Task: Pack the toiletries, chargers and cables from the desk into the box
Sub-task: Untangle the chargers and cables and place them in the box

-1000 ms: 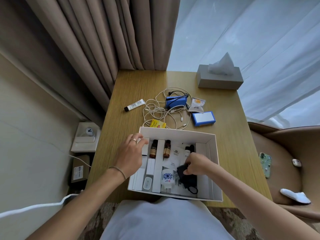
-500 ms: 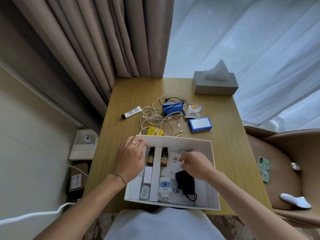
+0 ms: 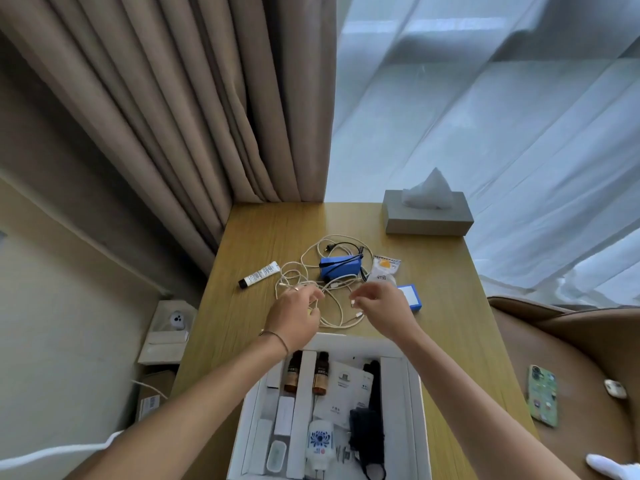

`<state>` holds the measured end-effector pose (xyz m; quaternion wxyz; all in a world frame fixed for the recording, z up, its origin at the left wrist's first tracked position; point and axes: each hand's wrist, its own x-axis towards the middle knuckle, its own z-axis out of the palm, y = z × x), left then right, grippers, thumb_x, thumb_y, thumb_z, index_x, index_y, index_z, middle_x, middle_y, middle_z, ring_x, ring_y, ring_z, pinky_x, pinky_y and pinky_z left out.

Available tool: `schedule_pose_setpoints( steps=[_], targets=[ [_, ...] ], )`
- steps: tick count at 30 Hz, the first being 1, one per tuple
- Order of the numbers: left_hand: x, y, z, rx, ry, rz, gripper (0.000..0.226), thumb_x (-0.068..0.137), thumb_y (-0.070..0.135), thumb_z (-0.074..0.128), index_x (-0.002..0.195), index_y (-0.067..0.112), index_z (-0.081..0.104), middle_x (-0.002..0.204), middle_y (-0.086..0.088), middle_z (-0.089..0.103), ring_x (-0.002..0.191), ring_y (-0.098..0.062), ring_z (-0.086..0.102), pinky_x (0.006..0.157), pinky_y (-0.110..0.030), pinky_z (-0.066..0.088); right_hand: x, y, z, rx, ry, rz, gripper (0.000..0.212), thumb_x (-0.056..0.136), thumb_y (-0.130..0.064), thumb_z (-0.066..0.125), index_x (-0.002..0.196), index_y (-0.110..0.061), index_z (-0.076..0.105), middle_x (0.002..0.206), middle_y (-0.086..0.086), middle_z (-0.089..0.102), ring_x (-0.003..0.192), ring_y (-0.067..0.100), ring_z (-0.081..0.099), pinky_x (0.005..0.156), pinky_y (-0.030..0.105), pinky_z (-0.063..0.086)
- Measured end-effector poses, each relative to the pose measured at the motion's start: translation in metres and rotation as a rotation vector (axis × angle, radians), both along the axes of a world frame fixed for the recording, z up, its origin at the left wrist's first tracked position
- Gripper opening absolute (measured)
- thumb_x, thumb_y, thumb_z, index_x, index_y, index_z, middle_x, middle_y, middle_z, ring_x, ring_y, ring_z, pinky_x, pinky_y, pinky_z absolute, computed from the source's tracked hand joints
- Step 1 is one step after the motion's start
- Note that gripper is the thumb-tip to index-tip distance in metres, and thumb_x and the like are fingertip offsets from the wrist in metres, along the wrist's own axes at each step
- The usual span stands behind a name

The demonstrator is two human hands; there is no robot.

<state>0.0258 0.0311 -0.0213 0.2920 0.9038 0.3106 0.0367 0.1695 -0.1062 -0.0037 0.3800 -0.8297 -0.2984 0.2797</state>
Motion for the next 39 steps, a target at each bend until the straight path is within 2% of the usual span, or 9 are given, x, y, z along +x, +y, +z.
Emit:
schedule_pose_setpoints(
  steps=[9, 13, 18, 23, 28, 31, 34, 37, 39],
  targets=[
    [0.063, 0.027, -0.044, -0.157, 0.212, 0.177, 0.041, 0.089, 0.012, 0.055, 0.127, 0.027, 0.057, 0.123, 0.003, 0.065, 0.095, -0.023, 0.068, 0.080, -0.041, 0.059, 0.027, 0.001, -0.031, -0.067, 0.075, -0.036, 0.020, 0.089, -0.015, 0.062, 0.099, -0.020, 0.079, 0.102, -0.006, 0.077, 0.096, 0.006, 0.068, 0.090, 0.033, 0.057],
    [0.080, 0.034, -0.066, -0.185, 0.254, 0.224, 0.043, 0.090, 0.011, 0.057, 0.130, 0.025, 0.054, 0.126, 0.001, 0.064, 0.104, -0.022, 0.065, 0.088, -0.040, 0.056, 0.031, -0.002, -0.038, -0.073, 0.100, -0.038, 0.019, 0.090, -0.015, 0.062, 0.098, -0.022, 0.079, 0.098, -0.009, 0.076, 0.094, 0.003, 0.067, 0.088, 0.032, 0.057],
    [0.084, 0.031, -0.078, -0.186, 0.293, 0.268, 0.012, 0.093, 0.030, 0.063, 0.099, 0.022, 0.071, 0.091, 0.003, 0.070, 0.082, -0.019, 0.066, 0.065, -0.028, 0.049, 0.032, -0.014, -0.038, -0.063, 0.140, -0.048, 0.019, 0.092, -0.014, 0.061, 0.096, -0.021, 0.078, 0.096, -0.007, 0.075, 0.091, 0.006, 0.068, 0.083, 0.029, 0.056],
    [0.077, 0.019, -0.045, -0.238, 0.062, 0.176, 0.034, 0.093, 0.040, 0.060, 0.064, 0.024, 0.070, 0.053, 0.013, 0.056, 0.051, -0.007, 0.050, 0.054, -0.026, 0.038, 0.034, -0.019, -0.015, -0.011, 0.111, -0.014, 0.022, 0.092, -0.011, 0.059, 0.094, -0.022, 0.078, 0.088, -0.011, 0.073, 0.084, 0.004, 0.067, 0.072, 0.022, 0.052],
    [0.065, 0.001, 0.009, -0.276, -0.249, 0.115, 0.034, 0.093, 0.028, 0.066, 0.065, 0.008, 0.066, 0.089, -0.001, 0.060, 0.069, -0.011, 0.057, 0.068, -0.029, 0.049, 0.035, -0.017, 0.017, 0.100, 0.003, -0.033, 0.023, 0.092, -0.011, 0.062, 0.106, -0.024, 0.074, 0.097, -0.010, 0.073, 0.084, -0.001, 0.066, 0.062, 0.008, 0.045],
    [0.057, -0.007, 0.046, -0.309, -0.412, 0.106, 0.037, 0.095, 0.018, 0.064, 0.065, -0.003, 0.059, 0.089, -0.011, 0.058, 0.061, -0.007, 0.048, 0.063, -0.026, 0.041, 0.026, -0.012, 0.040, 0.218, -0.074, 0.023, 0.051, 0.085, -0.021, 0.073, 0.133, -0.031, 0.059, 0.127, -0.010, 0.064, 0.111, 0.003, 0.058, 0.085, 0.011, 0.045],
    [0.045, -0.010, 0.083, -0.342, -0.498, 0.068, 0.039, 0.098, 0.017, 0.060, 0.066, -0.005, 0.055, 0.072, -0.013, 0.050, 0.059, -0.012, 0.042, 0.060, -0.033, 0.037, 0.009, -0.003, 0.063, 0.328, -0.087, 0.210, 0.096, 0.071, -0.038, 0.082, 0.151, -0.044, 0.030, 0.156, -0.015, 0.038, 0.144, 0.006, 0.033, 0.114, 0.034, 0.034],
    [0.032, -0.011, 0.120, -0.375, -0.575, 0.041, 0.036, 0.098, 0.016, 0.059, 0.063, 0.009, 0.055, 0.071, -0.009, 0.044, 0.060, -0.014, 0.040, 0.059, -0.035, 0.036, -0.009, 0.012, 0.078, 0.368, -0.079, 0.322, 0.119, 0.064, -0.035, 0.089, 0.153, -0.054, 0.012, 0.155, -0.018, 0.039, 0.146, 0.008, 0.033, 0.117, 0.043, 0.036],
    [0.023, -0.011, 0.142, -0.356, -0.642, 0.044, 0.036, 0.096, 0.018, 0.059, 0.060, 0.019, 0.056, 0.078, -0.006, 0.047, 0.062, -0.013, 0.044, 0.061, -0.030, 0.039, -0.021, 0.023, 0.083, 0.429, 0.000, 0.323, 0.123, 0.064, -0.023, 0.090, 0.153, -0.057, 0.011, 0.141, -0.023, 0.053, 0.134, 0.002, 0.047, 0.109, 0.036, 0.046]
  ],
)
